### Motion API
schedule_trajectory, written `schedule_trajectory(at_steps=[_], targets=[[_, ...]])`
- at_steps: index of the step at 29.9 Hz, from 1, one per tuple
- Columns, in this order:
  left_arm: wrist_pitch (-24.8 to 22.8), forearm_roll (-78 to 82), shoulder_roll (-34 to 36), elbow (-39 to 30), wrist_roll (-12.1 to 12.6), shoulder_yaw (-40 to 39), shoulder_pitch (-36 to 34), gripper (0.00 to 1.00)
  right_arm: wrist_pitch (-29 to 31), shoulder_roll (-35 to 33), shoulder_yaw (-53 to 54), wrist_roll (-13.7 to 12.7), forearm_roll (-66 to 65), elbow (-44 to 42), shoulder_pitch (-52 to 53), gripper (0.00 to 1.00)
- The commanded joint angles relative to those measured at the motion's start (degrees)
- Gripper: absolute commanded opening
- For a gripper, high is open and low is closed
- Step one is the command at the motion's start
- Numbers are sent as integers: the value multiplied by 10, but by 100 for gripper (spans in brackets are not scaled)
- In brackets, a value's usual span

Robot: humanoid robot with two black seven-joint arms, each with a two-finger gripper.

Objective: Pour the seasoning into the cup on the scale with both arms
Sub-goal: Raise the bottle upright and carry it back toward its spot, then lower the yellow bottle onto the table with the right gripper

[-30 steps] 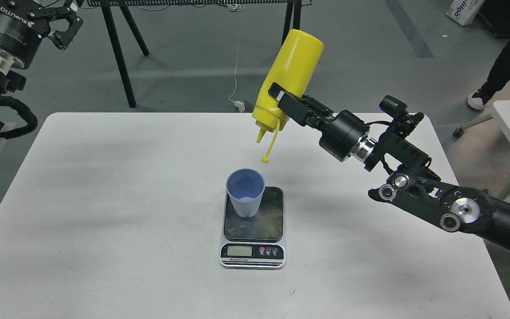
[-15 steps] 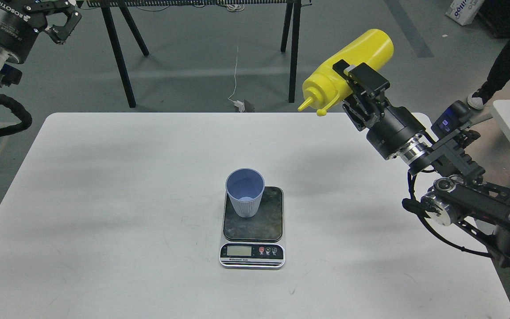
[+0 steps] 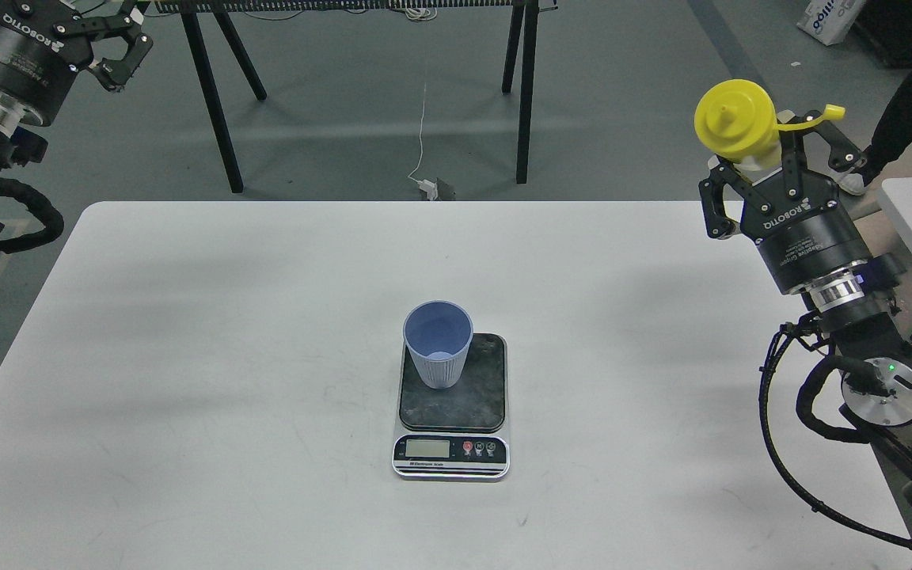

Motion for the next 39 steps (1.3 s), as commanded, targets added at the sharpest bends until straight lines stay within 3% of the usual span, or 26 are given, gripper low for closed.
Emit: schedule_trajectory(at_steps=[1,4,16,34,39], targets=[[0,0,2,0,-2,-1,5,100,66,5,9,0,89,-19,-19,46],[0,0,5,0,-2,-1,6,100,108,13,12,0,156,-46,-33,46],[0,-1,1,0,-3,-3,7,100,108,83,22,-1,259,-85,-136,47],[0,0,2,0,-1,-1,7,100,108,200,15,-76,256,-217,-134,53],[0,0,5,0,-1,-1,7,100,108,203,14,-79,256,-218,-131,53]])
